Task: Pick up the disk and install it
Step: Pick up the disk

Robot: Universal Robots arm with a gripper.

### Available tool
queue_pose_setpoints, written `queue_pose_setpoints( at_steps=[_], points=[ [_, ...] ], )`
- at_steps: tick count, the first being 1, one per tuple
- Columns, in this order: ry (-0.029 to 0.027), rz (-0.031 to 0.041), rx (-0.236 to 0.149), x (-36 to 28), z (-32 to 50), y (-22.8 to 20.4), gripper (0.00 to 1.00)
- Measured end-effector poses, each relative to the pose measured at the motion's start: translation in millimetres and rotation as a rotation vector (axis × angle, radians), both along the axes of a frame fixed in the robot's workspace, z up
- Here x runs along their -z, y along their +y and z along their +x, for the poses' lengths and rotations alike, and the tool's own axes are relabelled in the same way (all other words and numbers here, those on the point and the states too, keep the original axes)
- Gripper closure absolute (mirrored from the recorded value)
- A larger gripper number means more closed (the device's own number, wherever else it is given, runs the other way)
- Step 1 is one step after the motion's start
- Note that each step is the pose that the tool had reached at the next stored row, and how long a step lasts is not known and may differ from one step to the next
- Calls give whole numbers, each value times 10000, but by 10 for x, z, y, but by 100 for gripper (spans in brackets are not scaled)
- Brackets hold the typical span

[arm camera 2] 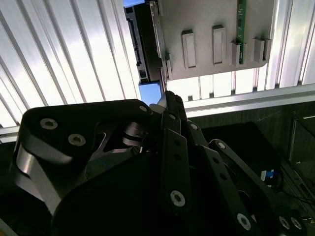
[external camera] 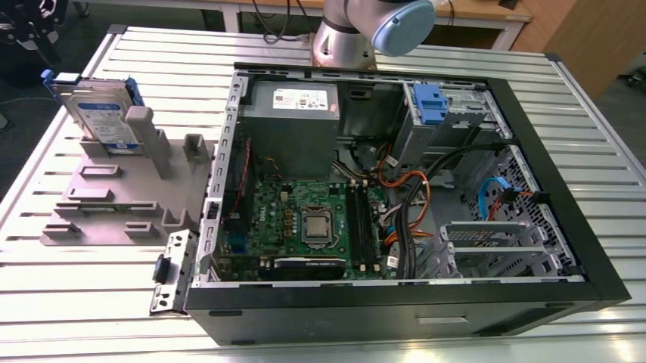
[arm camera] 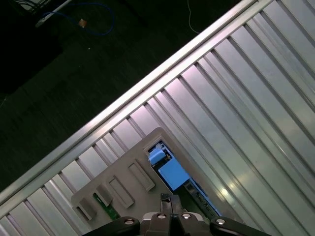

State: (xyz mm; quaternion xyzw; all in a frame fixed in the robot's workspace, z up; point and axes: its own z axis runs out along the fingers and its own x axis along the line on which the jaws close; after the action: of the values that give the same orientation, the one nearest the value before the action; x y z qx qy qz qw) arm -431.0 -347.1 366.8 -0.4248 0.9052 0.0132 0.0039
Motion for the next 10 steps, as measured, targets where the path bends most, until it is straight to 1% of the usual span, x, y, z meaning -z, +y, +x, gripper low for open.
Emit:
queue_pose_setpoints(
  at_steps=[10],
  points=[
    [0,0,-39,0,0,0,89]
  ],
)
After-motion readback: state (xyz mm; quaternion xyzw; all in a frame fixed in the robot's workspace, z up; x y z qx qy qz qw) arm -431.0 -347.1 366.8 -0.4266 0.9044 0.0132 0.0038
